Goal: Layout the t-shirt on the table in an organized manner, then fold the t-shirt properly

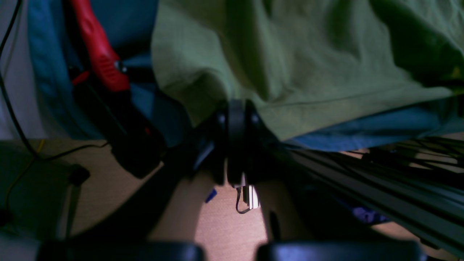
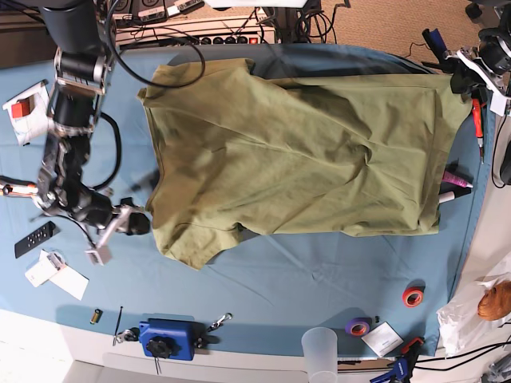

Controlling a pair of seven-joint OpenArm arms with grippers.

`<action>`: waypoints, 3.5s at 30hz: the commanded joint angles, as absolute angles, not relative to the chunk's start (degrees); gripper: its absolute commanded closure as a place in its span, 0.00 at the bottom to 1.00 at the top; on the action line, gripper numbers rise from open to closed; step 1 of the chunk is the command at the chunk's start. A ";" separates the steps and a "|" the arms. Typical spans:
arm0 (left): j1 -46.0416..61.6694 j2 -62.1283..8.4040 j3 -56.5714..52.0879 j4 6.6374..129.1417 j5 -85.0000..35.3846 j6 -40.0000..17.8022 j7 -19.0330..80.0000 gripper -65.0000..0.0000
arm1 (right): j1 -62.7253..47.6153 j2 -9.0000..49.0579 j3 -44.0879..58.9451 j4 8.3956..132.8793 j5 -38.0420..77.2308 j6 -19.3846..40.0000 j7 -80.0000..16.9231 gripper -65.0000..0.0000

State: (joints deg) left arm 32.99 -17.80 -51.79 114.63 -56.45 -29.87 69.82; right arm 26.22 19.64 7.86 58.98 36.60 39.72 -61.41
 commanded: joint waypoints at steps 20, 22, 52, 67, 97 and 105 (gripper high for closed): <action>33.17 -18.74 -52.27 115.39 -57.71 -29.91 68.95 1.00 | 31.86 13.30 5.28 54.19 14.81 27.79 -41.12 1.00; 33.17 -18.72 -52.27 115.39 -57.71 -29.89 68.90 1.00 | 32.73 13.76 5.32 54.19 11.57 26.96 -39.81 1.00; 30.28 -18.74 -52.27 115.42 -57.74 -29.43 65.69 0.54 | 34.92 21.74 5.34 54.19 11.20 30.20 -45.65 0.92; 3.70 -26.68 -26.13 106.48 -35.03 -21.82 49.56 0.55 | 34.94 21.78 5.34 54.39 17.98 31.73 -51.48 0.87; -25.61 -25.41 -7.14 62.83 -32.95 -25.52 48.34 1.00 | 32.67 21.78 5.34 62.30 17.91 31.73 -53.49 0.87; -30.17 -25.39 -7.14 62.83 -24.58 -20.67 39.66 1.00 | 32.38 21.76 5.34 62.30 17.96 31.73 -51.81 0.87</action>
